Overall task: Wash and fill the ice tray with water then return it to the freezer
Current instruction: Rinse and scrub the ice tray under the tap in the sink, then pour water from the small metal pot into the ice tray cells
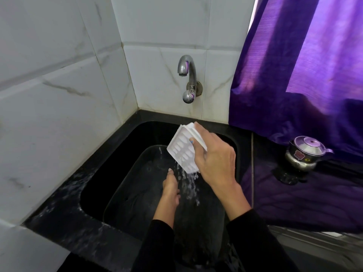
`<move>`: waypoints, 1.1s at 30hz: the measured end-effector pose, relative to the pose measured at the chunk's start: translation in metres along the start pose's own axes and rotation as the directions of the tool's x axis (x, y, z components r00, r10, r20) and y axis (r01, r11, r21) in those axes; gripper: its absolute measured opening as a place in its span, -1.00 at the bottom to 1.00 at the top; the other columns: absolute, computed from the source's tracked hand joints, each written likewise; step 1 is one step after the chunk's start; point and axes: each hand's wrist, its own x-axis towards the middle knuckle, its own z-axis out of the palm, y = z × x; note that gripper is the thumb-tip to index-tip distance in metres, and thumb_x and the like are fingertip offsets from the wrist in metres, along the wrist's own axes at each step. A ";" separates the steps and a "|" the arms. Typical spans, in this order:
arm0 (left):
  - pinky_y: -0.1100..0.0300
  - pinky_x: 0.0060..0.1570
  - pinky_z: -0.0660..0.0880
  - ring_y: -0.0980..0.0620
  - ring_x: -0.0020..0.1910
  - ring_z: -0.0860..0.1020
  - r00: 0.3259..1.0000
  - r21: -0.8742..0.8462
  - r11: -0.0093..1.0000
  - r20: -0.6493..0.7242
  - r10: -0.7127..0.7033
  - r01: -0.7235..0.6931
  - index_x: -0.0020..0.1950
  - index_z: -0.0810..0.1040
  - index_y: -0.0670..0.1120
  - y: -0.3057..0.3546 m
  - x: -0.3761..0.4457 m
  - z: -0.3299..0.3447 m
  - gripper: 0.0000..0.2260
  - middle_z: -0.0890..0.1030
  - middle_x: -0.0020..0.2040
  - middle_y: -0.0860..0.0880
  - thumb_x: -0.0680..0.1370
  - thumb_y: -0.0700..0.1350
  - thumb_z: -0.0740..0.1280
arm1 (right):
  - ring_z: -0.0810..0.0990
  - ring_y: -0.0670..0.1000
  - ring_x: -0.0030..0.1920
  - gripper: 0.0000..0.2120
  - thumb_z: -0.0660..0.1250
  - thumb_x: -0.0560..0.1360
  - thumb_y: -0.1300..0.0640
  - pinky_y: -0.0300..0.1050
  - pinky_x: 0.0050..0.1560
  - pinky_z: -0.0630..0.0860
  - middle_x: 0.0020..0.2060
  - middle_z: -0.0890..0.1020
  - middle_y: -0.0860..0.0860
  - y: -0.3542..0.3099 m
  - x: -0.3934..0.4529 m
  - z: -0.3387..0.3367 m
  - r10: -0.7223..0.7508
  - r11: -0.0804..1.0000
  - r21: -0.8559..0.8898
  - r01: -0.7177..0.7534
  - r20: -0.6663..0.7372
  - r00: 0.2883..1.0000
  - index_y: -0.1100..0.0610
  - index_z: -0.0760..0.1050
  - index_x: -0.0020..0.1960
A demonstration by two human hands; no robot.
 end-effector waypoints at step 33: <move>0.13 0.02 0.54 0.01 -0.03 0.62 0.864 0.546 0.671 0.284 0.415 -0.502 0.03 0.65 -0.12 -0.081 -0.103 0.132 -0.84 0.67 -0.08 0.00 0.48 -0.23 0.38 | 0.51 0.17 -0.13 -0.77 0.28 0.51 0.12 -0.09 -0.18 0.31 0.00 0.61 0.17 0.228 -0.113 -0.206 0.869 0.476 -0.009 -0.879 -0.144 0.473 0.18 0.56 0.11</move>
